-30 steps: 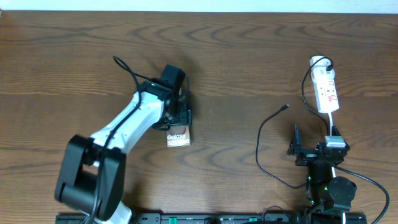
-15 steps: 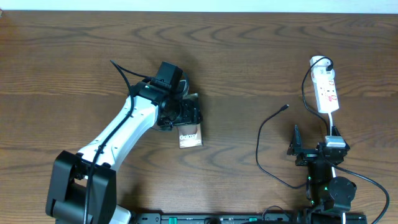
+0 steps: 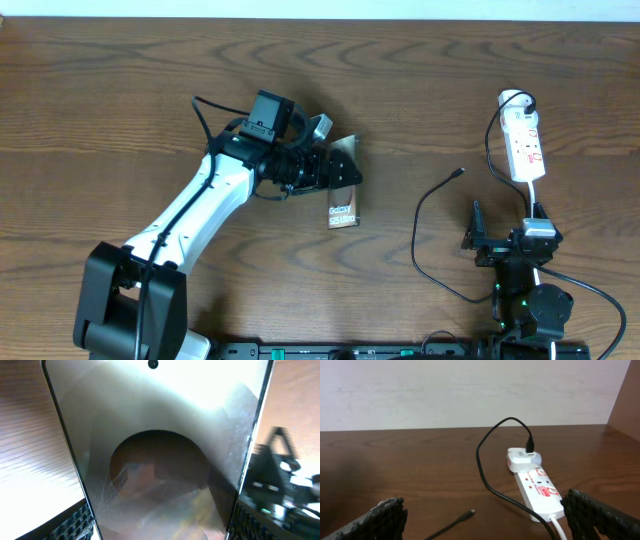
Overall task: Plug charger to phone and switch on socket
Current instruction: 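Lift the phone with the left gripper and raise it upright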
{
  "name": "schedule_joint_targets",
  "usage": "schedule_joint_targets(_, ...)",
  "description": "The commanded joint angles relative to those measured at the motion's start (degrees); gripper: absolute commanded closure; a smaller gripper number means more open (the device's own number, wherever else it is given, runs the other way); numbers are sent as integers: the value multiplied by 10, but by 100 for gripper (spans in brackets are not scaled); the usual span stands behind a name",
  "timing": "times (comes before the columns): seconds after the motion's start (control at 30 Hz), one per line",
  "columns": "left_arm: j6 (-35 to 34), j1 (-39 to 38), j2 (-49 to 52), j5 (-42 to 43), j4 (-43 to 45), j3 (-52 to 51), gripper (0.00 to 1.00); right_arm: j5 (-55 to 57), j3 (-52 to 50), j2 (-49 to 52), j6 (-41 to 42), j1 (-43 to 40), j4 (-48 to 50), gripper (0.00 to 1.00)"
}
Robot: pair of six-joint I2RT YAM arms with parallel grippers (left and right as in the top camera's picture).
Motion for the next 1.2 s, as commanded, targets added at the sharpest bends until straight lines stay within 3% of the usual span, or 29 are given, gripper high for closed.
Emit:
schedule_joint_targets(0.0, -19, 21, -16, 130, 23, 13, 34, 1, -1, -3, -6, 0, -2, 1)
schedule_joint_targets(0.37, -131, 59, -15, 240, 117, 13, 34, 1, -1, -3, -6, 0, -2, 1)
schedule_joint_targets(0.8, -349, 64, 3, 270, 250, 13, 34, 1, -1, -3, -6, 0, -2, 1)
schedule_joint_targets(1.17, -478, 65, 3, 290, 264, 13, 34, 1, -1, -3, -6, 0, -2, 1)
